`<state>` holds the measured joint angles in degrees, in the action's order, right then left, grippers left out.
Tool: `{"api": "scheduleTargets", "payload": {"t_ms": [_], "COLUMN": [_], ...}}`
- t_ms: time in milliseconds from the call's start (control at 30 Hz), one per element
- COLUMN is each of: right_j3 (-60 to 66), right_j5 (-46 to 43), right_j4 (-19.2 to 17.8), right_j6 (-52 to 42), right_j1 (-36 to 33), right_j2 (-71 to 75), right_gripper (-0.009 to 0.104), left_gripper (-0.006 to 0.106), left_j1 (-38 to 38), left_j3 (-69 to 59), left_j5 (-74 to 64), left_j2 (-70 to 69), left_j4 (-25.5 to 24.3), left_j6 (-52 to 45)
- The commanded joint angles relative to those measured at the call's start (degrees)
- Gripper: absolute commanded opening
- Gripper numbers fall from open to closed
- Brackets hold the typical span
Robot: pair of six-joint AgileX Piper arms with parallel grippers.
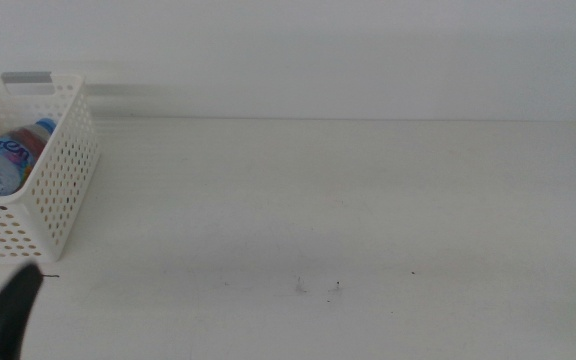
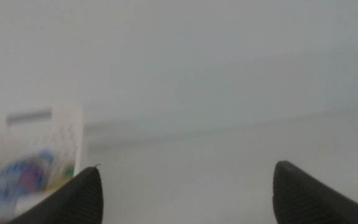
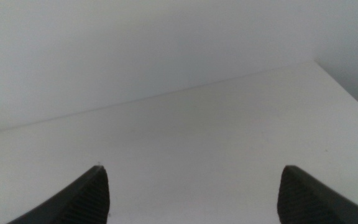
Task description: Use arms to grab the bottles and put them into the dustbin to the left of the table.
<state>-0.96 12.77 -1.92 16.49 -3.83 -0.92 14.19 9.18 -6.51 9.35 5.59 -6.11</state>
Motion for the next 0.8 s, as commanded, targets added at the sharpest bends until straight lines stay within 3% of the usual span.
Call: {"api": "scheduleTargets", "payload": {"t_ms": [0, 167, 433, 767], "right_j3": [0.96, 0.96, 0.96, 0.96], "right_j5": [-0.73, -0.52, -0.81, -0.81], "right_j4": [-1.5, -1.95, -1.95, -1.95], "right_j6": [-0.44, -0.44, -0.44, -0.44], "right_j1": [0.54, 0.54, 0.54, 0.54], "right_j2": [0.92, 0.92, 0.92, 0.92], "right_gripper": [0.091, 0.091, 0.091, 0.091], "left_gripper": [0.094, 0.094, 0.094, 0.094], "left_j1": [-1.73, -7.56, -15.74, -17.05], "left_j3": [-3.64, -8.68, -9.18, -9.18], "left_j5": [-2.12, -5.42, -7.28, -5.73], "left_j2": [-4.3, -9.35, -9.35, -9.35], "left_j4": [0.42, -2.23, -2.24, -2.25], "left_j6": [-0.06, -0.06, -0.06, -0.06]}}
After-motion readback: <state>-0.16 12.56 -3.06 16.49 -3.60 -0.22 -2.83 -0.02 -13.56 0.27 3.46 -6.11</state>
